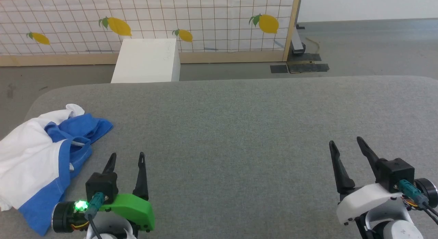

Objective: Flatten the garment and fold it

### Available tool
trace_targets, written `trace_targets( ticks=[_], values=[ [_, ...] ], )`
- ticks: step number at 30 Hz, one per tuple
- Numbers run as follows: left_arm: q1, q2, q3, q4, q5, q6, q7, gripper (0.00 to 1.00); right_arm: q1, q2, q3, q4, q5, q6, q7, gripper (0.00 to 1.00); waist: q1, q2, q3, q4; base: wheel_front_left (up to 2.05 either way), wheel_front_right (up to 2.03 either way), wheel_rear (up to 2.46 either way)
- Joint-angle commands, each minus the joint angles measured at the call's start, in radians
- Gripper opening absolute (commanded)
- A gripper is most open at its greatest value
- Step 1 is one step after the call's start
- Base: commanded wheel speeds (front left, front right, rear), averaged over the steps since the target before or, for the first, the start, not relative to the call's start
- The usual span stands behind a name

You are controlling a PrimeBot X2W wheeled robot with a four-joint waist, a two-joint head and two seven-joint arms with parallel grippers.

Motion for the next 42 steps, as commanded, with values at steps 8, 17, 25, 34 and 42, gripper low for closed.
trace_targets(
  ticks=[8, 17, 25, 34, 42],
  values=[
    [0.020, -0.001, -0.001, -0.009, -0.017, 0.006, -0.024, 1.00, 0.007, 0.000, -0.038, 0.011, 0.026, 0.000, -0.027, 1.00, 0.0001, -0.0001, -0.002, -0.001, 0.00, 0.00, 0.00],
    [0.034, -0.001, 0.001, -0.016, -0.031, 0.007, -0.042, 1.00, 0.009, 0.001, -0.075, 0.027, 0.056, 0.000, -0.045, 1.00, 0.0001, -0.0001, -0.006, -0.003, 0.00, 0.00, 0.00],
    [0.044, -0.001, 0.002, -0.020, -0.050, 0.009, -0.059, 1.00, 0.009, 0.001, -0.105, 0.040, 0.083, -0.001, -0.062, 1.00, 0.0001, -0.0001, -0.008, -0.005, 0.00, 0.00, 0.00],
    [0.049, -0.002, 0.003, -0.029, -0.068, 0.018, -0.077, 1.00, 0.013, 0.001, -0.121, 0.041, 0.090, -0.001, -0.080, 1.00, 0.0001, -0.0001, 0.001, 0.005, 0.00, 0.00, 0.00],
    [0.054, -0.002, 0.007, -0.037, -0.080, 0.031, -0.094, 1.00, 0.016, 0.001, -0.136, 0.045, 0.098, -0.001, -0.097, 1.00, 0.0001, -0.0001, 0.003, 0.040, 0.00, 0.00, 0.00]
  ],
)
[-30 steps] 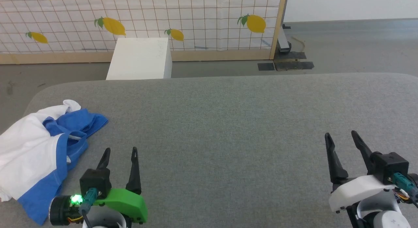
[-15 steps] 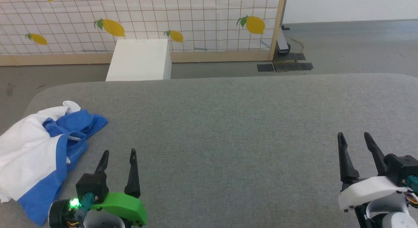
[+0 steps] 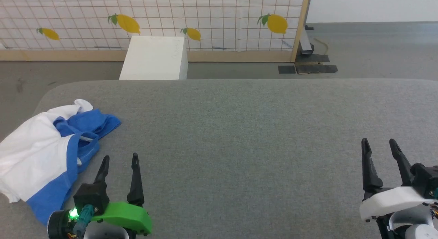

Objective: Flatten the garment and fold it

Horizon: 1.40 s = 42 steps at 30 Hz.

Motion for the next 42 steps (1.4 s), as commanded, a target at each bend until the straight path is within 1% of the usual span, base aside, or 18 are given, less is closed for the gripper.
trace_targets(
  ticks=[1, 20, 32, 42],
  values=[
    [0.014, -0.002, 0.005, -0.005, -0.011, 0.006, -0.011, 1.00, 0.014, 0.001, -0.006, 0.005, 0.008, -0.001, -0.012, 1.00, 0.0000, -0.0001, -0.001, 0.015, 0.00, 0.00, 0.00],
    [0.043, -0.003, 0.009, -0.019, -0.048, 0.024, -0.050, 1.00, 0.025, 0.001, -0.018, 0.028, 0.033, -0.001, -0.051, 1.00, 0.0000, -0.0001, 0.004, 0.160, 0.00, 0.00, 0.00],
    [0.065, -0.003, 0.012, -0.019, -0.069, 0.027, -0.075, 1.00, 0.038, 0.002, -0.015, 0.056, 0.059, -0.001, -0.076, 1.00, 0.0000, -0.0001, -0.009, 0.254, 0.00, 0.00, 0.00],
    [0.096, -0.003, 0.020, -0.020, -0.091, 0.035, -0.095, 1.00, 0.047, 0.002, -0.024, 0.078, 0.082, -0.001, -0.096, 1.00, 0.0000, -0.0001, -0.026, 0.307, 0.00, 0.00, 0.00]
  ],
)
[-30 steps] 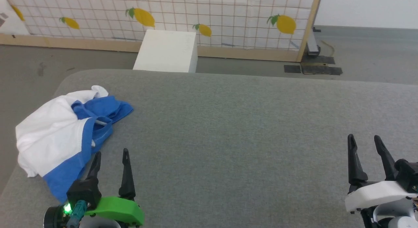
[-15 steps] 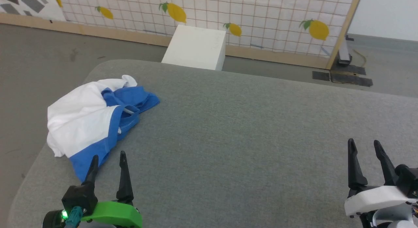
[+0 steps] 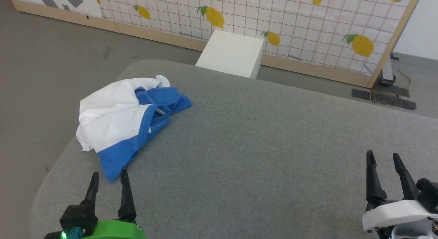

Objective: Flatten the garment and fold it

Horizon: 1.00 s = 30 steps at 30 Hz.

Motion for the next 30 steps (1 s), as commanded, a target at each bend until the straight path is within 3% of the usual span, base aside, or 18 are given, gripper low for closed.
trace_targets(
  ticks=[1, 12, 16, 23, 30],
  values=[
    [0.017, -0.003, 0.001, -0.004, -0.014, 0.008, -0.012, 1.00, 0.015, 0.001, -0.008, 0.005, 0.010, -0.001, -0.013, 1.00, 0.0000, 0.0000, -0.007, 0.013, 0.00, 0.00, 0.00],
    [0.033, -0.004, 0.004, -0.020, -0.036, 0.016, -0.035, 1.00, 0.024, 0.001, -0.034, 0.018, 0.029, -0.001, -0.036, 1.00, 0.0000, 0.0000, -0.005, 0.043, 0.00, 0.00, 0.00],
    [0.012, 0.002, 0.008, -0.032, -0.061, -0.003, -0.041, 1.00, 0.027, 0.001, -0.047, 0.022, 0.038, -0.002, -0.044, 1.00, 0.0000, 0.0000, 0.000, 0.056, 0.00, 0.00, 0.00],
    [-0.147, 0.125, 0.026, -0.154, -0.102, -0.059, 0.133, 1.00, 0.030, 0.001, -0.064, 0.026, 0.052, -0.002, -0.058, 1.00, 0.0000, 0.0000, 0.018, 0.078, 0.00, 0.00, 0.00],
    [-0.398, 0.297, 0.047, -0.155, -0.190, -0.119, 0.450, 1.00, 0.016, 0.001, -0.088, 0.020, 0.045, -0.002, -0.073, 1.00, 0.0000, 0.0000, 0.074, 0.076, 0.00, 0.00, 0.00]
  ],
)
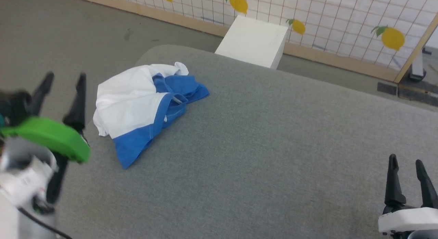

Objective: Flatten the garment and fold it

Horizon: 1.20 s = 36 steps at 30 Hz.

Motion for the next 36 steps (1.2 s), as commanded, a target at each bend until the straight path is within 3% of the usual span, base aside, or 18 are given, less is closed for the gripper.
trace_targets(
  ticks=[1, 5, 12, 22, 36],
  values=[
    [-0.060, 0.024, -0.003, 0.019, -0.040, -0.016, 0.051, 1.00, -0.006, 0.000, -0.006, -0.003, -0.002, -0.002, -0.011, 1.00, 0.0000, 0.0000, 0.034, -0.010, 0.00, 0.00, 0.00],
    [-0.183, 0.084, -0.019, 0.104, -0.085, -0.033, 0.190, 1.00, -0.022, 0.000, -0.008, -0.017, -0.018, -0.002, -0.011, 1.00, 0.0000, 0.0000, 0.076, -0.040, 0.00, 0.00, 0.00],
    [-0.343, 0.090, -0.011, 0.294, -0.196, -0.011, 0.392, 1.00, -0.053, 0.000, -0.018, -0.043, -0.055, -0.002, -0.011, 1.00, 0.0000, 0.0000, 0.174, -0.096, 0.00, 0.00, 0.00],
    [-0.431, 0.146, 0.015, 0.475, -0.203, 0.068, 0.534, 1.00, -0.107, 0.000, -0.037, -0.088, -0.092, -0.002, -0.011, 1.00, 0.0000, 0.0000, 0.312, -0.185, 0.00, 0.00, 0.00],
    [-0.400, 0.134, 0.040, 0.532, -0.271, 0.191, 0.748, 1.00, -0.139, 0.000, -0.062, -0.154, -0.117, -0.002, -0.011, 1.00, 0.0000, 0.0000, 0.462, -0.239, 0.00, 0.00, 0.00]
  ],
)
